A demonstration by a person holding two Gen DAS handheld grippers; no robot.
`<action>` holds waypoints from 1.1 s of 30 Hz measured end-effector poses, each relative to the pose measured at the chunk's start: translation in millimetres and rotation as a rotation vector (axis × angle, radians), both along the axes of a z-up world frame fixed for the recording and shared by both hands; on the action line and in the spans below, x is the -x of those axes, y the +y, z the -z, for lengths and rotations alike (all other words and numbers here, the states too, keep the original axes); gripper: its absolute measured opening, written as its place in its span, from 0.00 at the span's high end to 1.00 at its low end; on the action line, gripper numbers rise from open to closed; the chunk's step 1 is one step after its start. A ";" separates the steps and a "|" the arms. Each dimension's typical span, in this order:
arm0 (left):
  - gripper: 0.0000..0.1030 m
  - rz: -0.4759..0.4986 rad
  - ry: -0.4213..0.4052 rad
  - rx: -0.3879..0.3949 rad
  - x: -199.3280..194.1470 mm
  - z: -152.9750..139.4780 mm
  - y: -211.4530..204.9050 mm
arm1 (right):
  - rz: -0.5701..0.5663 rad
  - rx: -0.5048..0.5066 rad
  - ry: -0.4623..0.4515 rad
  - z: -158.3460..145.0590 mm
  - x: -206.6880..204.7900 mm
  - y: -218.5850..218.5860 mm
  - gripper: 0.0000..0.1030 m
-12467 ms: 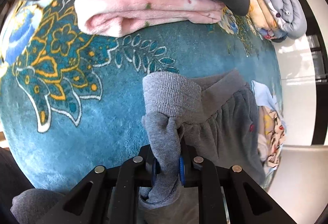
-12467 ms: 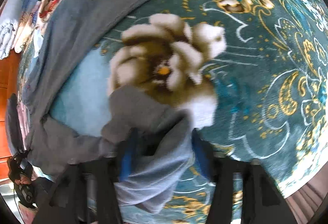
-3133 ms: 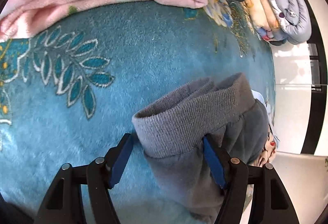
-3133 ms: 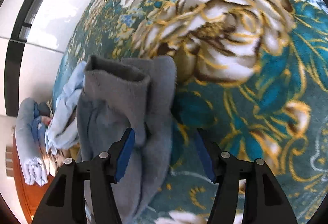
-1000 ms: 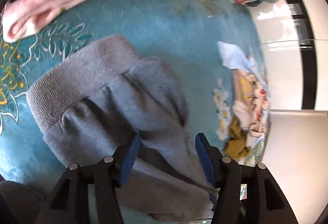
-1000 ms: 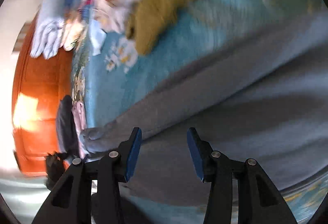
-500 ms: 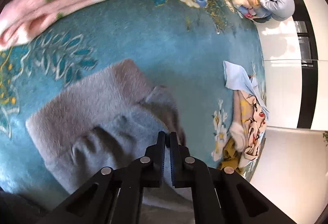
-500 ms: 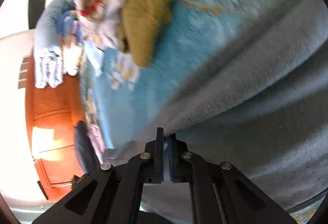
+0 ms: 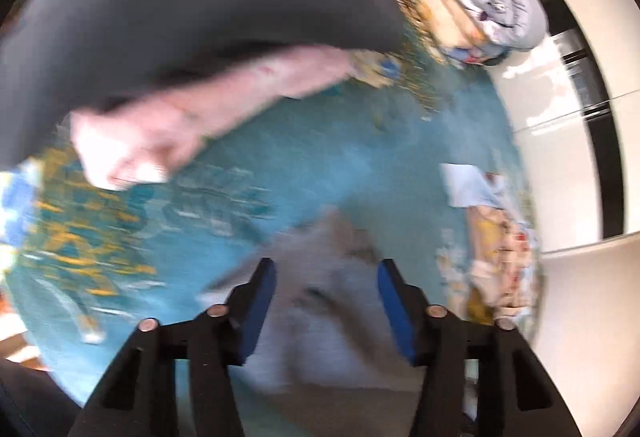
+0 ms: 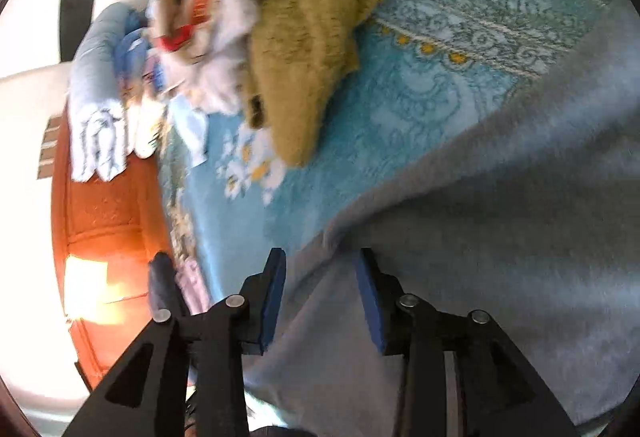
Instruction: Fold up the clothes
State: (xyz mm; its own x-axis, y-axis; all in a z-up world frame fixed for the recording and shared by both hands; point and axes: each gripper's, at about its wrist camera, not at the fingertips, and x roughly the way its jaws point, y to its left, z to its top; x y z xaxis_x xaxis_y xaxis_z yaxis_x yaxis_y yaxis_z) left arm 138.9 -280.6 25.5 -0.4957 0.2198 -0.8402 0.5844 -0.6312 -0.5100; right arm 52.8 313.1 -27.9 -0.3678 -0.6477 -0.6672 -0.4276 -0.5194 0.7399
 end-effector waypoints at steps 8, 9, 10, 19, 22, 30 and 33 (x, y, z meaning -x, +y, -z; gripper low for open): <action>0.43 0.010 -0.204 -0.131 -14.8 47.9 -11.6 | 0.023 -0.088 -0.004 -26.0 -64.0 34.8 0.63; 0.43 0.038 -0.220 -0.131 -11.2 51.3 -6.3 | 0.039 -0.091 -0.004 -28.4 -72.6 42.0 0.63; 0.43 0.050 -0.241 -0.108 -7.8 53.7 -4.3 | 0.056 -0.094 -0.003 -31.1 -80.9 49.7 0.63; 0.43 -0.131 -0.211 -0.011 -34.8 32.7 -22.6 | 0.093 -0.189 -0.052 -39.7 -145.8 96.2 0.62; 0.43 -0.143 -0.091 0.008 -48.4 6.0 -5.7 | 0.009 -0.201 -0.056 -32.2 -155.7 81.4 0.62; 0.43 0.339 -0.057 -0.148 -35.8 23.2 134.8 | -0.385 -0.078 0.028 -13.8 -135.7 -53.7 0.49; 0.43 0.373 -0.134 -0.196 -35.3 43.6 154.4 | -0.520 -0.081 0.073 -13.3 -131.3 -98.6 0.49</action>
State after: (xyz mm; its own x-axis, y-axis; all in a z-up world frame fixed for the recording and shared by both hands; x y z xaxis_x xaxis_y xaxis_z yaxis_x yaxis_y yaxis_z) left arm 174.2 -126.2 -18.1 -0.2416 0.5248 -0.8162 0.4040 -0.7104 -0.5763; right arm 184.2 214.5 -14.6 -0.0592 -0.7045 -0.7072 -0.0471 -0.7057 0.7069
